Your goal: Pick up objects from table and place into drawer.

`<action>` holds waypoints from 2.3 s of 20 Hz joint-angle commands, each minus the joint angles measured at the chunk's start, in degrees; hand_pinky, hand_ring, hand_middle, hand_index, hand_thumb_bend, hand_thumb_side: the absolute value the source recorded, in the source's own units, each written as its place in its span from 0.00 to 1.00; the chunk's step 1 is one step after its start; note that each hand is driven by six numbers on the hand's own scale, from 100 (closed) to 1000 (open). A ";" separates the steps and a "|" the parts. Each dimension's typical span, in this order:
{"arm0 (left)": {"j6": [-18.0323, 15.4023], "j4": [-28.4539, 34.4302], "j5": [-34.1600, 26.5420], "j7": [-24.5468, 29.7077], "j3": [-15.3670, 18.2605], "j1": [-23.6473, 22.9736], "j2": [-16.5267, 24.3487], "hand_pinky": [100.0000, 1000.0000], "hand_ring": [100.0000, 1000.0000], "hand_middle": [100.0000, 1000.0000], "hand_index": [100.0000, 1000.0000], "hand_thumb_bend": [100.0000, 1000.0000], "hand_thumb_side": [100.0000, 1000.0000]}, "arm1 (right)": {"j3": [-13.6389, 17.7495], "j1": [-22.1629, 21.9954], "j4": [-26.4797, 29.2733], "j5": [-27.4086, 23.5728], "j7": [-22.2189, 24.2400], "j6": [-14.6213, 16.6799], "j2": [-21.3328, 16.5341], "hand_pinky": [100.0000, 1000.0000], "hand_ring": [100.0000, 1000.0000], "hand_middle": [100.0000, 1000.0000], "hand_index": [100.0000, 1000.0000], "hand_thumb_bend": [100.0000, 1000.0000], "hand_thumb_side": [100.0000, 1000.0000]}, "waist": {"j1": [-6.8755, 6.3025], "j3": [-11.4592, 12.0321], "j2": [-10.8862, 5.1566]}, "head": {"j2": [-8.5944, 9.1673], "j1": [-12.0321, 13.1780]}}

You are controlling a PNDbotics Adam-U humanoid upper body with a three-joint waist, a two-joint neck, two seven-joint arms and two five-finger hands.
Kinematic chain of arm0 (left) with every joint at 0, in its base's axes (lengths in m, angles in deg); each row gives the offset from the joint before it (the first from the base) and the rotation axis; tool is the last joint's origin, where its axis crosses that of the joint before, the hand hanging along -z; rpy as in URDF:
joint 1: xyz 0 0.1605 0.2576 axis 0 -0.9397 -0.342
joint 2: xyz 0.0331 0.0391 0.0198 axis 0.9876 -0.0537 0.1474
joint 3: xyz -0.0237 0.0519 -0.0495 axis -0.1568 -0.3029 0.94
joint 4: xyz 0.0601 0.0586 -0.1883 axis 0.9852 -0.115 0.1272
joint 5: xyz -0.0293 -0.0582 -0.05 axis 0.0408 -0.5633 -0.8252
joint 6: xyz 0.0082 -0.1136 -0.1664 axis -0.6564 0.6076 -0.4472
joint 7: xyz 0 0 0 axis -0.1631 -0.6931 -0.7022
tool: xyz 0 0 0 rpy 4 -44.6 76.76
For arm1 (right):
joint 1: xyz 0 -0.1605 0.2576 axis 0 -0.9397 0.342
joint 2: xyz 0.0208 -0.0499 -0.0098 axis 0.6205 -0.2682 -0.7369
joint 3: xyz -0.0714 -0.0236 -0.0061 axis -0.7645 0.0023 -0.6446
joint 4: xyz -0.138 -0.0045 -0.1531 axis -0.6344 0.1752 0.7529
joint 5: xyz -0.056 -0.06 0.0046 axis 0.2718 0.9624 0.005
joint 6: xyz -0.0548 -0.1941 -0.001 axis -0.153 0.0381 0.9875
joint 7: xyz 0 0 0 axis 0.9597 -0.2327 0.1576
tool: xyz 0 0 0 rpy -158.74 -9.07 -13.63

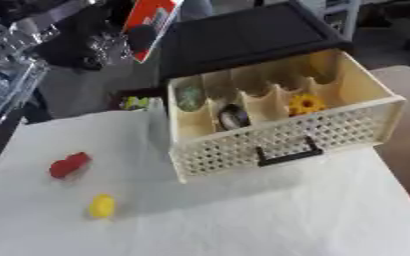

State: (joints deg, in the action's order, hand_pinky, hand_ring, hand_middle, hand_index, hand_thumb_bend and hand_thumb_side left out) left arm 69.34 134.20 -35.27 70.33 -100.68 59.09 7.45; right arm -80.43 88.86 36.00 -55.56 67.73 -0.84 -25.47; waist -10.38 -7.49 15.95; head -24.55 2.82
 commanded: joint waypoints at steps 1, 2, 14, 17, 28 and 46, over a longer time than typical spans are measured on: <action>0.42 -1.35 -0.64 -1.34 0.08 1.64 -0.15 0.28 0.42 0.32 0.53 0.00 0.63 | 0.19 1.18 0.64 -0.45 0.03 -0.32 -0.56 0.69 0.67 0.33 0.70 0.00 1.00 | 0.38 -0.28 -0.80 | 1.08 0.05; 0.40 -1.93 -0.66 -1.45 -0.07 1.78 -0.45 0.28 0.42 0.32 0.54 0.00 0.65 | 0.19 1.30 0.64 -0.46 0.07 -0.37 -0.50 0.69 0.67 0.33 0.70 0.00 1.00 | 0.28 -0.51 -0.68 | 1.15 0.09; -2.46 -6.36 -0.03 -0.37 -1.03 2.09 -2.61 0.30 0.45 0.38 0.59 0.00 0.74 | 0.22 2.36 0.64 -0.48 0.68 -1.01 0.20 0.69 0.67 0.32 0.70 0.00 1.00 | -0.67 -2.28 0.56 | 1.74 0.42; -3.71 -6.71 1.29 0.39 -1.32 1.85 -2.73 0.33 0.52 0.49 0.70 0.00 0.78 | 0.19 2.50 0.64 -0.52 0.88 -1.28 0.47 0.69 0.67 0.32 0.70 0.00 1.00 | -0.78 -2.39 0.72 | 1.80 0.41; -8.60 -6.64 4.42 4.88 -1.64 1.51 -2.57 0.57 0.76 0.79 0.98 0.00 1.00 | 0.46 2.32 0.64 -0.38 1.03 -1.98 0.71 0.69 0.68 0.32 0.69 0.00 1.00 | -0.98 -2.32 0.95 | 1.01 0.39; -7.55 -8.09 12.89 -6.83 -0.78 1.78 -2.68 0.66 0.85 0.93 1.00 0.00 0.31 | 0.22 2.71 0.64 -0.77 1.69 -3.05 1.24 0.69 0.67 0.31 0.68 0.00 1.00 | -1.70 -2.93 1.30 | 0.91 0.56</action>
State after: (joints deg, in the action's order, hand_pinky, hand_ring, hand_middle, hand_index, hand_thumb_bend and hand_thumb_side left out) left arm 61.55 125.66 -23.50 65.00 -102.35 59.57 3.71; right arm -80.36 90.49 36.00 -55.92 69.39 -3.68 -23.79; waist -12.67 -10.53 18.22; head -23.61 3.16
